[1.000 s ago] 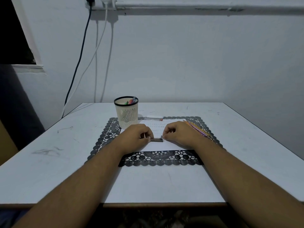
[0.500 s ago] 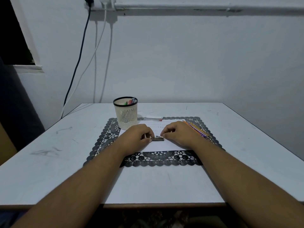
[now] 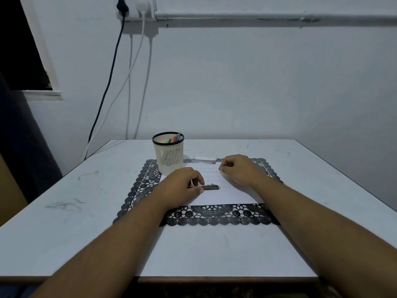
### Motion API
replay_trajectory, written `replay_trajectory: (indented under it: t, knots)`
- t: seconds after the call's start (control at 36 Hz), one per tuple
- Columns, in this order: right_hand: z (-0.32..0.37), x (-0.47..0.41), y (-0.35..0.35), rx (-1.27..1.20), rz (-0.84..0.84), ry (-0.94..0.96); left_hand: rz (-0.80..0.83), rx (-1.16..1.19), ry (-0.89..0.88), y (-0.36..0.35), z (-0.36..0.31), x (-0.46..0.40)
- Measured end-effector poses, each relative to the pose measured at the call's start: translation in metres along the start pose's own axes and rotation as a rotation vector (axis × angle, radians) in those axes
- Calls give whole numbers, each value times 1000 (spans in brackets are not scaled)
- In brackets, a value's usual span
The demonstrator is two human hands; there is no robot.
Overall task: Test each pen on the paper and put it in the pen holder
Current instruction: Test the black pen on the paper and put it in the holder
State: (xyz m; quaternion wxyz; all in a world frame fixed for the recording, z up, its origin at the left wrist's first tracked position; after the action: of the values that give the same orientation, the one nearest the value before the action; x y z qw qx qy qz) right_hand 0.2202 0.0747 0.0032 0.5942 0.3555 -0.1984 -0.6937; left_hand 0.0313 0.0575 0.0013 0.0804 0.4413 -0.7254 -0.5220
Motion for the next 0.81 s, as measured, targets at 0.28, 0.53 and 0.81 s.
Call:
replay_trajectory:
  t: [0.28,0.53,0.81]
  knots:
    - [-15,-71,2,253,-43,5,4,-39,7,-2,-1,-5]
    - [-10,-88,-21,610,65,111,-6,-52,13,-3,0,-7]
    - [-2,-90,-22,713,3,139,-14,-64,15,-4,1,-9]
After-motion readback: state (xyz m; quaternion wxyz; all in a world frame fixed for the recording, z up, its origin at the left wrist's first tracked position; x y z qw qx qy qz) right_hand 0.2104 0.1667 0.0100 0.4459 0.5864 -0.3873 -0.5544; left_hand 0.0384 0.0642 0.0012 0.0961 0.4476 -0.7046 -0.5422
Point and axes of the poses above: each hand's wrist, its own x-axis away from the middle knuckle, its own y-axis out of the back of the hand, z = x × y, the point moved 10 cm from there along -x, towards the middle knuckle, and after that the axes turned 2 degrees about y, right-handed, at the moved point
